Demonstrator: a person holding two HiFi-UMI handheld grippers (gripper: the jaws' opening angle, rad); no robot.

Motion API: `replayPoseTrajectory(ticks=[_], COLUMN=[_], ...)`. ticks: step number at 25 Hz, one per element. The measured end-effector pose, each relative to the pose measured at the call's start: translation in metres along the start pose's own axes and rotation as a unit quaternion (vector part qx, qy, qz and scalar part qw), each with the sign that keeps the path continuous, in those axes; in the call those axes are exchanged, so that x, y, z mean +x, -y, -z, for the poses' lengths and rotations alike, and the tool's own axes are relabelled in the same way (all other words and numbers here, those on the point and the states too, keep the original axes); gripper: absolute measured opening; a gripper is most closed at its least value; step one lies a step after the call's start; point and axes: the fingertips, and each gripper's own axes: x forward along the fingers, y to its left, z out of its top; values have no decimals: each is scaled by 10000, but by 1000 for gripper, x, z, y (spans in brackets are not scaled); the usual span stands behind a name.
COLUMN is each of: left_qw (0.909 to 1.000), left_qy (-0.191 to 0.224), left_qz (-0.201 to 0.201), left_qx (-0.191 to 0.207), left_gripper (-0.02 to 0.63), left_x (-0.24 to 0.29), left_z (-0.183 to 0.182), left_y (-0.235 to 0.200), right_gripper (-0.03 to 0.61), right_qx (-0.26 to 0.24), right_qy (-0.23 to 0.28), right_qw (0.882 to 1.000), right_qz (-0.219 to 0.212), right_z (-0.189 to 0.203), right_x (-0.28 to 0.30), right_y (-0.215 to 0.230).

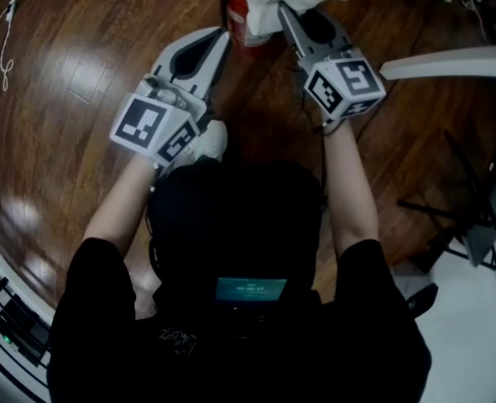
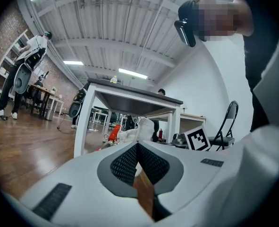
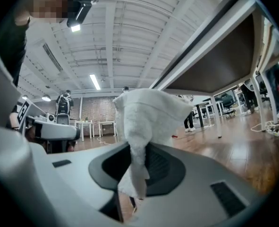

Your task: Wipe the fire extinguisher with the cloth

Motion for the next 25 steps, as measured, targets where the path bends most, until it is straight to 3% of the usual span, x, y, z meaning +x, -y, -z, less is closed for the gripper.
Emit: replayPoseTrajectory(ticks=[9,18,22,25], left_qw=[9997,9994,9996,9997], left_qy=[-73,-67,-16,28], left_qz=[243,319,286,228], left_qx=[68,63,15,-29], left_gripper=[-2,-2,-2,-2], left_x=[14,15,7,2], left_z=[1,5,1,-1], left_y=[16,23,18,15], right_gripper=[101,94,92,92], right_qx=[-28,108,143,130], right_qy=[-64,-219,-482,-1092], right_qw=[10000,9997,9987,9939], right_qz=[11,-32,-11,-5], right_z=[-6,19,56,120], right_x=[19,31,21,23], right_y=[17,23,19,15])
